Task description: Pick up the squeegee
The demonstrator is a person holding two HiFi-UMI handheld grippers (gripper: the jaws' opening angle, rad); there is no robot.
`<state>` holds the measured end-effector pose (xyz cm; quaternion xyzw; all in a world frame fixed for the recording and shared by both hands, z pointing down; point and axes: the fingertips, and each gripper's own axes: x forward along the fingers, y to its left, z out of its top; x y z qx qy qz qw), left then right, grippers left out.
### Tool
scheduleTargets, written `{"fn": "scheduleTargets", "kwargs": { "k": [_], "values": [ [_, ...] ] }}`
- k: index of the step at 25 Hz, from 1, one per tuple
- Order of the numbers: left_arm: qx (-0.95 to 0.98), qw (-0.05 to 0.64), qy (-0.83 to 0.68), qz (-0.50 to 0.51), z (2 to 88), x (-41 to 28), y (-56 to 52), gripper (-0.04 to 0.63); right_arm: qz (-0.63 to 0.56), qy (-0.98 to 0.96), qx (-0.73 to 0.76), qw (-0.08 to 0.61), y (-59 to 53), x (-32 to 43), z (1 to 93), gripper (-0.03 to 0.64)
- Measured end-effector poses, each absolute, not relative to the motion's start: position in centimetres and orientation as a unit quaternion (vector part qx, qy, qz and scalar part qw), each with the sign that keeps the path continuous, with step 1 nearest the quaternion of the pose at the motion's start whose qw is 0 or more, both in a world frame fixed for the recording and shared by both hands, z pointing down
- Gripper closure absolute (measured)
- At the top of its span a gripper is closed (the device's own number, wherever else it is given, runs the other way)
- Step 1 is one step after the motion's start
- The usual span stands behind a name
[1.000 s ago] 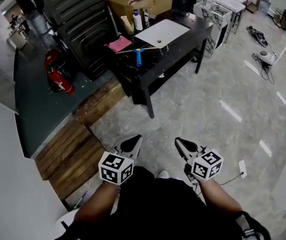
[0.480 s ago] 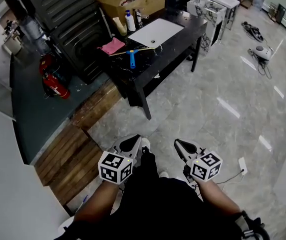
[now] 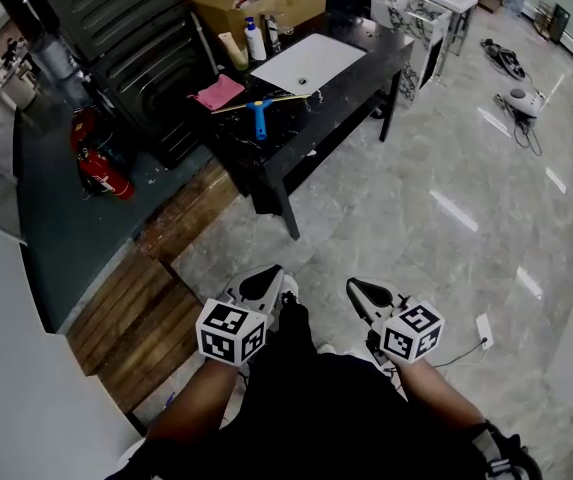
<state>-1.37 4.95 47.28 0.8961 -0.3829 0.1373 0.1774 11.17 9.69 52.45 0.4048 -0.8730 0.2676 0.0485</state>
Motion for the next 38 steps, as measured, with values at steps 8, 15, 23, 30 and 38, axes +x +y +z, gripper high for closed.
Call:
{"fn": "scheduleTargets", "kwargs": {
  "k": [8, 15, 23, 30, 38],
  "values": [
    [0.901, 0.176, -0.373, 0.134, 47.6, -0.7, 1.2, 0.578, 0.269, -0.874, 0.4, 0.054, 6.3, 10.5, 52.9, 0.607],
    [0.896, 0.179, -0.382, 0.135, 47.8, -1.9, -5.4, 0.578, 0.277, -0.866, 0.412, 0.051, 0.9, 10.3, 53.0, 0.607],
    [0.899, 0.181, -0.377, 0.13, 46.9, -3.3, -13.5, 0.578, 0.279, -0.863, 0.419, 0.054, -6.8, 8.6, 52.3, 0.607],
    [0.903, 0.172, -0.374, 0.123, 46.1, -5.3, -20.5, 0.578, 0.265, -0.867, 0.417, 0.062, -13.7, 6.0, 51.2, 0.607],
    [0.91, 0.158, -0.365, 0.116, 45.6, -7.1, -27.1, 0.578, 0.246, -0.868, 0.427, 0.063, -20.4, 3.7, 49.8, 0.607]
  ]
}}
